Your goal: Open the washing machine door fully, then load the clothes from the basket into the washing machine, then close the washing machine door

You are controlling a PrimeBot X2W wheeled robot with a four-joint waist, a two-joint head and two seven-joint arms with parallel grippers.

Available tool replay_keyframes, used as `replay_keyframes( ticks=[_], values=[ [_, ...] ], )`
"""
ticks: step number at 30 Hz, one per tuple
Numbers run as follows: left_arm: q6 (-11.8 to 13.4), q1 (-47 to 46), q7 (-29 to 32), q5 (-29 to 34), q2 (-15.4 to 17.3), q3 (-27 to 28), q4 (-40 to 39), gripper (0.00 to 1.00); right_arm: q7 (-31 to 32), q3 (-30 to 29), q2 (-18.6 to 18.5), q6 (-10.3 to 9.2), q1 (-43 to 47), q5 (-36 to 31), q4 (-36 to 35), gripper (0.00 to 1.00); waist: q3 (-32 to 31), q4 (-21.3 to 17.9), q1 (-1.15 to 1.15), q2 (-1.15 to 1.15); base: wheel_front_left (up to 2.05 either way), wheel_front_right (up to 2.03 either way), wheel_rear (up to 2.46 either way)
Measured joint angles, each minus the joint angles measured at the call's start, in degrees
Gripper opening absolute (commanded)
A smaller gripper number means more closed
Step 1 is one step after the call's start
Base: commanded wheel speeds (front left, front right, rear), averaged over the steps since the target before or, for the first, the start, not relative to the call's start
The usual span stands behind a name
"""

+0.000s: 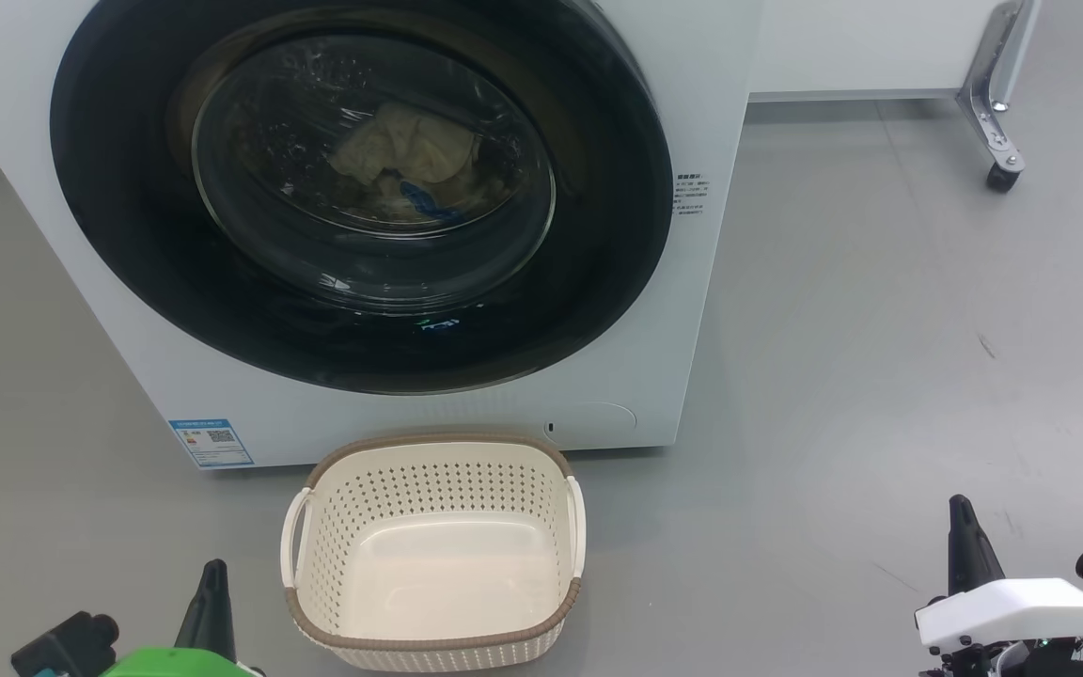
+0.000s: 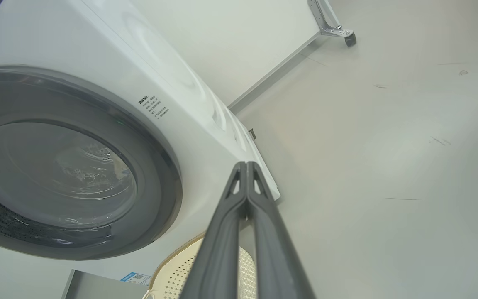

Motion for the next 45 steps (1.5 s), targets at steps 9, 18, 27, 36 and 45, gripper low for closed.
replay_keyframes(
  ticks=[9, 18, 27, 36, 45],
  values=[
    [-1.42, -1.04, 1.89, -6.78, -0.03, 1.53, 0.13, 0.0, 1.55, -1.0, -0.01, 0.51, -1.23, 7.0, 0.65, 0.0, 0.06, -0.47, 0.0, 0.0, 0.0, 0.0, 0.0],
    [-2.26, -2.2, 3.47, -13.5, -0.09, 3.05, 0.36, 0.0, 3.28, -2.0, -0.02, 1.24, -2.51, 14.0, 1.41, 0.0, 0.12, -0.94, 0.0, 0.0, 0.0, 0.0, 0.0],
    [-3.0, -3.23, 5.22, -19.53, -0.21, 4.11, 0.58, 0.0, 5.0, -2.92, -0.04, 1.69, -3.58, 20.19, 2.03, 0.0, 0.18, -1.35, 0.0, 0.0, 0.0, 0.0, 0.0],
    [-3.98, -4.47, 7.01, -27.07, -0.27, 5.63, 0.9, 0.0, 6.86, -4.0, -0.08, 2.46, -4.93, 27.91, 2.76, 0.0, 0.25, -1.87, 0.0, 0.0, 0.0, 0.0, 0.0],
    [-4.8, -5.68, 8.81, -33.95, -0.37, 7.15, 1.31, 0.0, 8.5, -5.15, -0.1, 3.02, -6.1, 34.83, 3.36, 0.0, 0.31, -2.34, 0.0, 0.0, 0.0, 0.0, 0.0]
  ],
)
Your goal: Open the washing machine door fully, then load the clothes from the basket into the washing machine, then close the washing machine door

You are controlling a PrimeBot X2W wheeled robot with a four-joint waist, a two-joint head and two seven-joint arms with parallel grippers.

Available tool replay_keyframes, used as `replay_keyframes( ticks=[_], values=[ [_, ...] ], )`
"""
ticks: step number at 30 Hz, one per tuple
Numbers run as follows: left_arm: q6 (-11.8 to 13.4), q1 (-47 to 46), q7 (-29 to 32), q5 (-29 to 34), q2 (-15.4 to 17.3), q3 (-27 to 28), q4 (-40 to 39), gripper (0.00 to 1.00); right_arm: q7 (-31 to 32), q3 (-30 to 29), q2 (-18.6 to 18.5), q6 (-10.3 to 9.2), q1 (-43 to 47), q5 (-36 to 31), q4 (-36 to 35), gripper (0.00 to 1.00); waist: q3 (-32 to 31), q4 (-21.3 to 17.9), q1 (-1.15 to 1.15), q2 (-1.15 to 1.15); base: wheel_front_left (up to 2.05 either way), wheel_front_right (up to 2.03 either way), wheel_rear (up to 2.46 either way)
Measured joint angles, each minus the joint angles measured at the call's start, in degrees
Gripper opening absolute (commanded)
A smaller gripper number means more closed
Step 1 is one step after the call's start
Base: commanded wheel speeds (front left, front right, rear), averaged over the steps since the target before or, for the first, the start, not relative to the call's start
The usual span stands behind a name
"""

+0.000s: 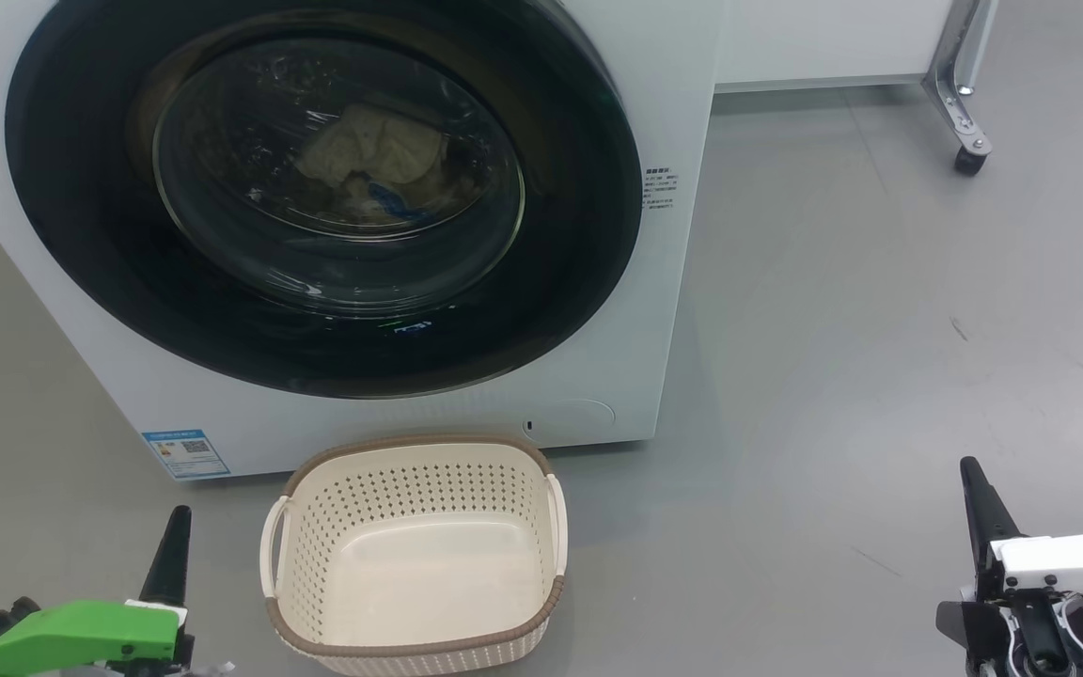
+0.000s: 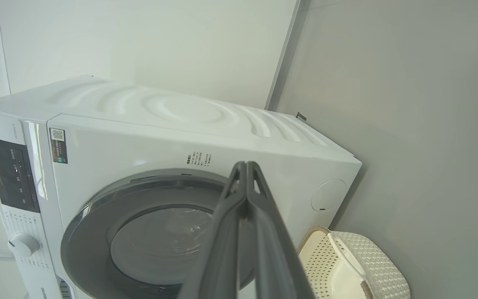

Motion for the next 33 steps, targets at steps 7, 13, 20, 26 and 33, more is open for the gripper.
replay_keyframes(
  ticks=[7, 13, 20, 26, 33],
  values=[
    [-0.69, -0.78, 1.2, -5.67, -0.08, 1.2, 0.2, 0.0, 1.24, -0.68, 0.0, 0.48, -1.16, 5.49, 0.45, 0.0, 0.05, -0.36, 0.0, 0.0, 0.0, 0.0, 0.0],
    [-1.19, -1.64, 2.46, -9.91, -0.11, 1.97, 0.29, 0.0, 2.29, -1.4, -0.03, 0.74, -2.08, 9.79, 0.78, 0.0, 0.09, -0.64, 0.0, 0.0, 0.0, 0.0, 0.0],
    [-1.19, -1.94, 2.46, -9.96, -0.12, 2.02, 0.29, 0.0, 2.29, -1.52, -0.02, 0.98, -2.08, 10.04, 0.86, 0.0, 0.09, -0.64, 0.0, 0.0, 0.0, 0.0, 0.0],
    [-1.19, -1.94, 2.46, -9.96, -0.12, 2.03, 0.29, 0.0, 2.3, -1.53, -0.02, 0.98, -2.08, 10.04, 0.87, 0.0, 0.09, -0.64, 0.0, 0.0, 0.0, 0.0, 0.0],
    [-1.19, -1.94, 2.6, -9.96, -0.13, 2.04, 0.29, 0.0, 2.31, -1.55, -0.02, 0.98, -2.08, 10.04, 0.87, 0.0, 0.09, -0.64, 0.0, 0.0, 0.0, 0.0, 0.0]
  ],
)
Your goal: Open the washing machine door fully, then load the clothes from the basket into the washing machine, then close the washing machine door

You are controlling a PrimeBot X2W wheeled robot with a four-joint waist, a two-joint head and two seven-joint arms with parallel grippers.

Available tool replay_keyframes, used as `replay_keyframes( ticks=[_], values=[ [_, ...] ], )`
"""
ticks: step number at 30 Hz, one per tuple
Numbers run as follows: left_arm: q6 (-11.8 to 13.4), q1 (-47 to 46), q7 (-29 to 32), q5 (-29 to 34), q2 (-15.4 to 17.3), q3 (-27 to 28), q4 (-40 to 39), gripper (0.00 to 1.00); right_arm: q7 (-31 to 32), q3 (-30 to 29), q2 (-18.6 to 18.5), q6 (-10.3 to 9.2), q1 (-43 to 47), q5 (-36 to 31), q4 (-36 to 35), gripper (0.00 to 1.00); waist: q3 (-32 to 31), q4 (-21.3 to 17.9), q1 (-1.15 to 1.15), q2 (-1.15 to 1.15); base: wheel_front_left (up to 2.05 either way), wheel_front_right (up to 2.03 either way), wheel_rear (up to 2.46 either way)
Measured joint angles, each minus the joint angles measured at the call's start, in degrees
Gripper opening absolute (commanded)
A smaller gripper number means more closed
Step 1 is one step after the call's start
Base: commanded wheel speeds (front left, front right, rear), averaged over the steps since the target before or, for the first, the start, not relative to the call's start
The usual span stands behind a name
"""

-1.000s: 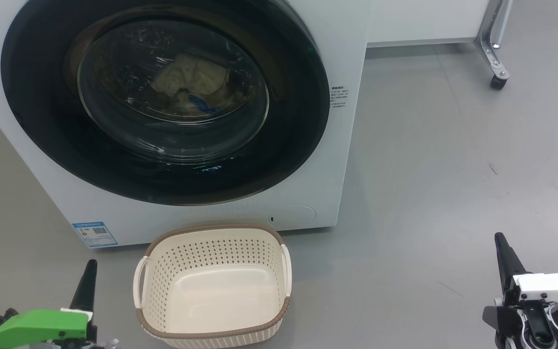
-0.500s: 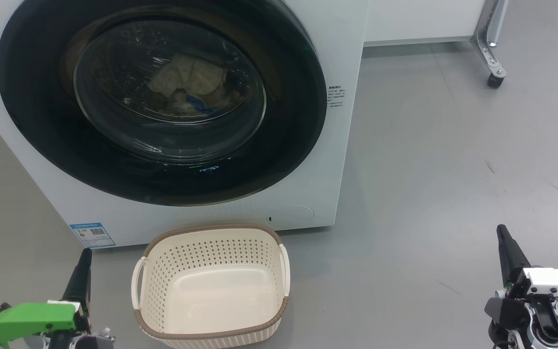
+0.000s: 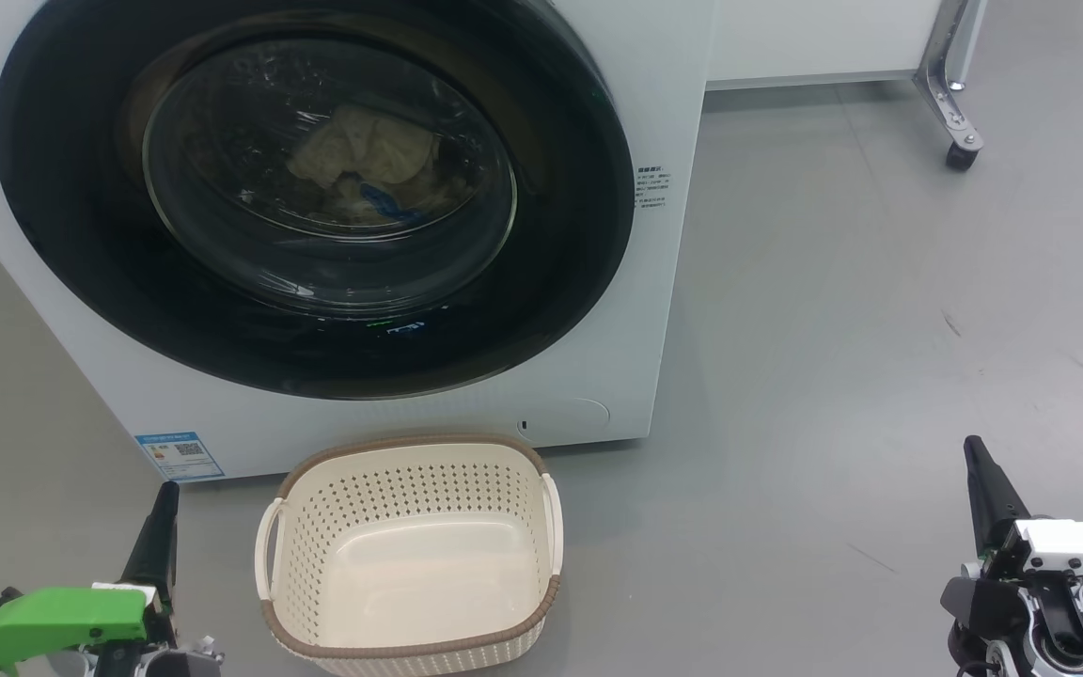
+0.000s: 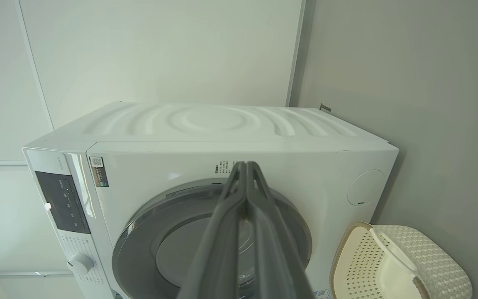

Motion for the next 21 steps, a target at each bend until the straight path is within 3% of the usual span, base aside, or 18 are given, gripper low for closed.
replay_keyframes(
  ticks=[21],
  values=[
    [-0.01, -0.01, 0.0, 0.0, -0.02, 0.02, -0.01, 0.0, 0.25, -0.05, 0.0, 0.0, 0.0, 0.0, 0.0, 0.0, 0.0, 0.0, 0.0, 0.0, 0.0, 0.0, 0.0]
  ],
)
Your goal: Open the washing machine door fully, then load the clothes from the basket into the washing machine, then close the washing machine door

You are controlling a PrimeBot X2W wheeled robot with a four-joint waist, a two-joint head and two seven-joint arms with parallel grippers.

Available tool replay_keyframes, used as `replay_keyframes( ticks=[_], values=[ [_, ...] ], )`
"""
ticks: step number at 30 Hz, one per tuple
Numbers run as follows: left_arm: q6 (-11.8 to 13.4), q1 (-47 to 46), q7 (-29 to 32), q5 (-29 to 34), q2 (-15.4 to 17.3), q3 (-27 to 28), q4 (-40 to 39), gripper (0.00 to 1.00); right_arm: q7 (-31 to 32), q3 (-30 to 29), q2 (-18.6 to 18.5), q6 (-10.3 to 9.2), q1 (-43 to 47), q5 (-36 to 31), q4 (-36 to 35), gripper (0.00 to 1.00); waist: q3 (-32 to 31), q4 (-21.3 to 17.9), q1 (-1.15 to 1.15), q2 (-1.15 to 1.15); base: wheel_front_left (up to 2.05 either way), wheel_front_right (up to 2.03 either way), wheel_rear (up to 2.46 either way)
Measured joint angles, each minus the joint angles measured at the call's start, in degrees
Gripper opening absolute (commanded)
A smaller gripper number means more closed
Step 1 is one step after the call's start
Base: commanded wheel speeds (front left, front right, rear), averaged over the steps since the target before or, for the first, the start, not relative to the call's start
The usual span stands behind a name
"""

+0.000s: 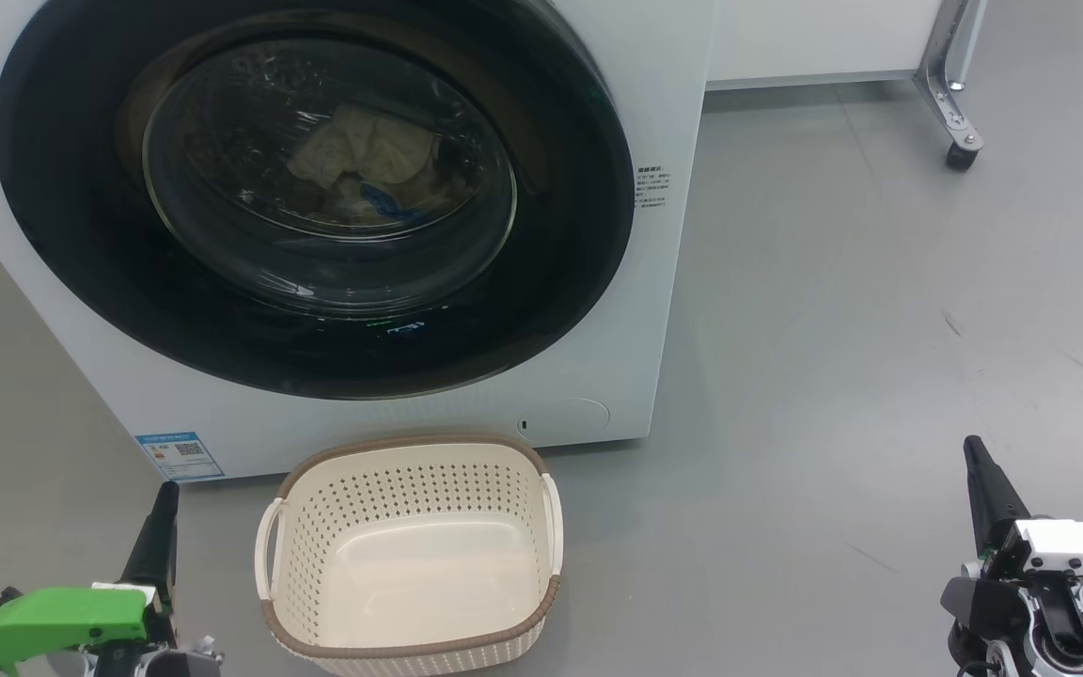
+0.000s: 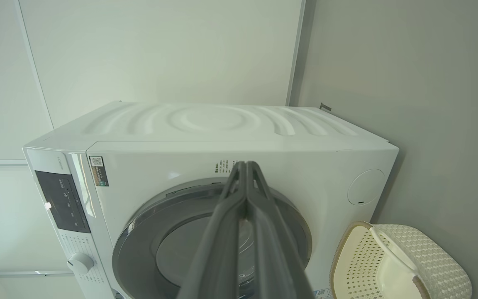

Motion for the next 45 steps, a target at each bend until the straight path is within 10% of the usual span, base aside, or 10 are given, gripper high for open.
replay_keyframes(
  ticks=[45],
  values=[
    [-0.01, 0.0, 0.01, 0.0, -0.02, 0.04, -0.01, 0.0, 0.04, -0.11, 0.01, 0.0, 0.0, 0.0, 0.0, 0.0, 0.0, 0.0, 0.0, 0.0, 0.0, 0.0, 0.0]
  ],
)
